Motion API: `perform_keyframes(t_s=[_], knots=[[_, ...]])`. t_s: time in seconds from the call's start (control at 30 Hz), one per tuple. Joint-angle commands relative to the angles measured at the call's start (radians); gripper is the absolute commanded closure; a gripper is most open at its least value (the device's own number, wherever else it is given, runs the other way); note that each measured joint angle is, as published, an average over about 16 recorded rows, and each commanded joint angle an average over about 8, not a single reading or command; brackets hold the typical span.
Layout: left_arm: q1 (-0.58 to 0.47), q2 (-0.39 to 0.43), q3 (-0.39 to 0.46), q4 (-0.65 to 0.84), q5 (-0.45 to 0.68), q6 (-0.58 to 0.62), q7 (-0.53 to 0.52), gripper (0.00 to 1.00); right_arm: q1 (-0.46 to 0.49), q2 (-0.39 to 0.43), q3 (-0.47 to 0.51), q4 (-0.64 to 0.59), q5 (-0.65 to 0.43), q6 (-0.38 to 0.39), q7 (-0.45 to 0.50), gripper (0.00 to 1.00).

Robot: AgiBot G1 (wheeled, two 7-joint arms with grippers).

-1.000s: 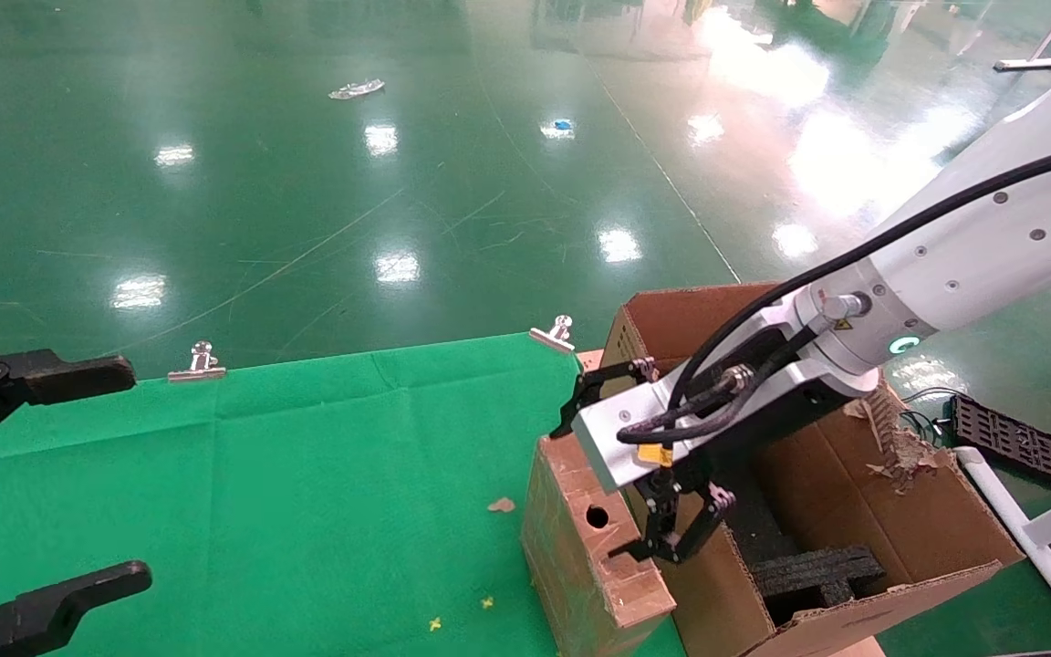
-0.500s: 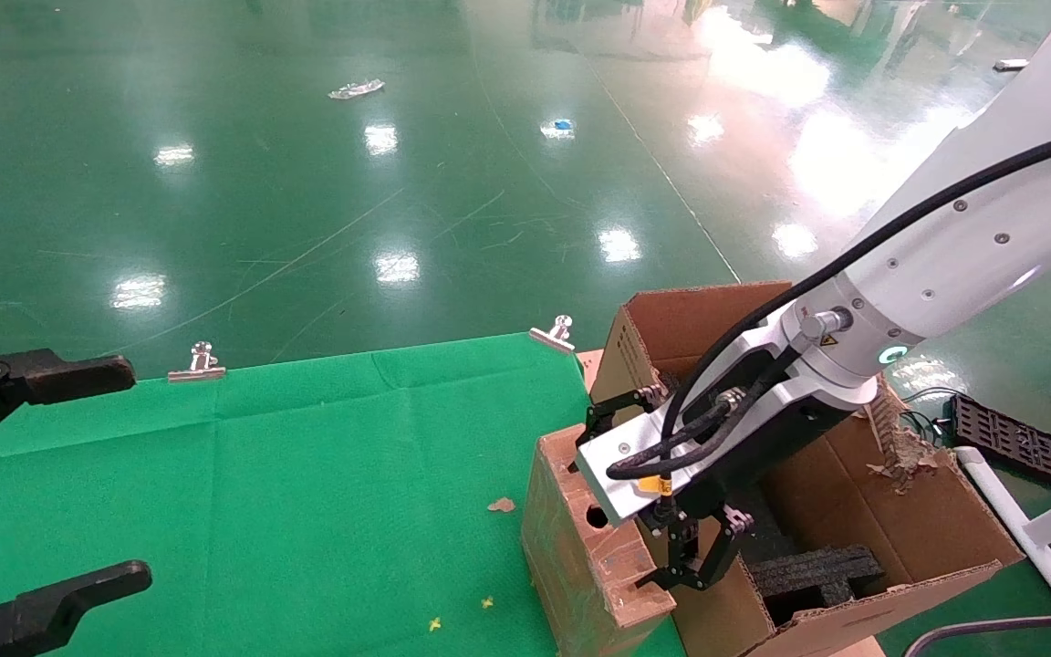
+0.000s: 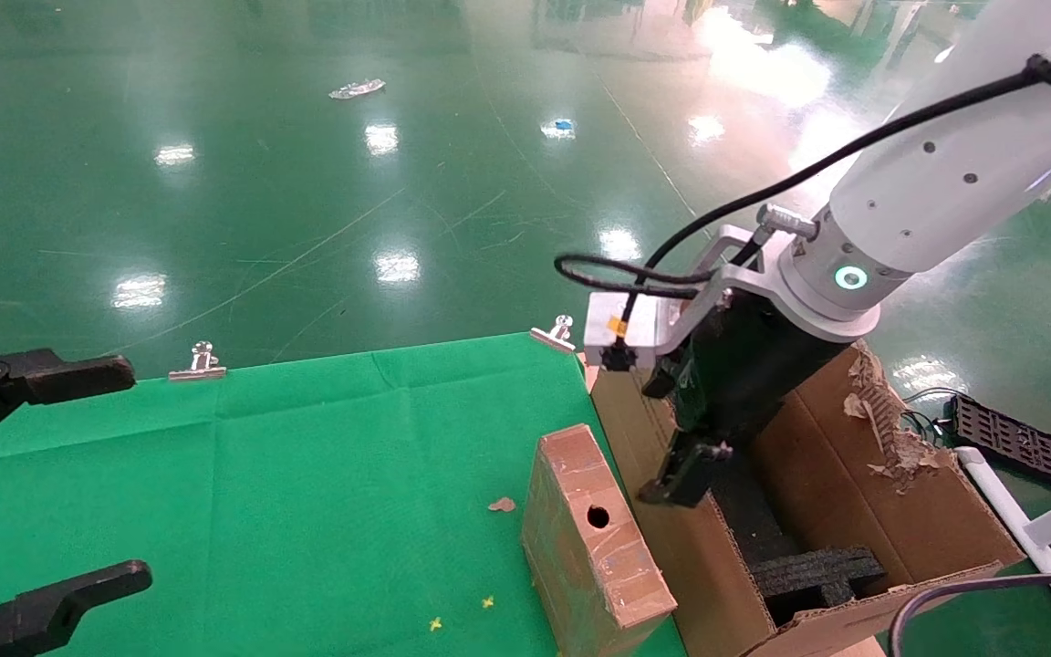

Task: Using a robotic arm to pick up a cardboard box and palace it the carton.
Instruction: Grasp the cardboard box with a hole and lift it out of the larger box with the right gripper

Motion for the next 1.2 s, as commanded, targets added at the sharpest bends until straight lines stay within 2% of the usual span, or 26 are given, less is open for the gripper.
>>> perform_keyframes(t_s=[0.03, 0.2, 0.4, 0.77, 0.8, 0.83, 0.93, 1.0, 1.03, 1.07, 1.2], knots=[[0.000, 0.000, 0.000, 0.000, 0.000, 0.000, 0.000, 0.00, 0.000, -0.010, -0.009, -0.020, 0.021, -0.008, 0.104, 0.00], [0.000, 0.000, 0.000, 0.000, 0.000, 0.000, 0.000, 0.00, -0.022, -0.013, -0.030, -0.116, 0.104, -0.018, 0.180, 0.00], [0.000, 0.000, 0.001, 0.000, -0.001, 0.000, 0.000, 0.00, -0.054, -0.034, -0.070, -0.187, 0.165, -0.017, 0.213, 0.00], [0.000, -0.001, 0.002, 0.000, -0.001, -0.001, 0.001, 0.00, -0.086, -0.098, -0.133, -0.240, 0.172, -0.008, 0.226, 0.01], [0.000, -0.001, 0.002, 0.000, -0.001, -0.001, 0.001, 0.00, -0.087, -0.102, -0.137, -0.241, 0.170, -0.006, 0.224, 0.07], [0.000, -0.001, 0.002, 0.000, -0.001, -0.001, 0.001, 0.00, -0.087, -0.106, -0.141, -0.241, 0.166, -0.004, 0.223, 0.18], [0.000, -0.001, 0.002, 0.000, -0.001, -0.001, 0.001, 0.02, -0.088, -0.116, -0.151, -0.234, 0.153, 0.005, 0.220, 0.55], [0.000, -0.001, 0.002, 0.000, -0.001, -0.001, 0.001, 0.15, -0.089, -0.119, -0.157, -0.226, 0.143, 0.013, 0.221, 0.80], [0.000, -0.001, 0.002, 0.000, -0.001, -0.001, 0.001, 0.24, -0.089, -0.120, -0.160, -0.221, 0.137, 0.016, 0.222, 0.92], [0.000, -0.001, 0.002, 0.000, -0.002, -0.001, 0.001, 0.37, -0.090, -0.121, -0.163, -0.215, 0.132, 0.019, 0.225, 0.98], [-0.001, -0.001, 0.003, 0.000, -0.002, -0.001, 0.001, 0.84, -0.093, -0.120, -0.171, -0.195, 0.116, 0.030, 0.234, 1.00]])
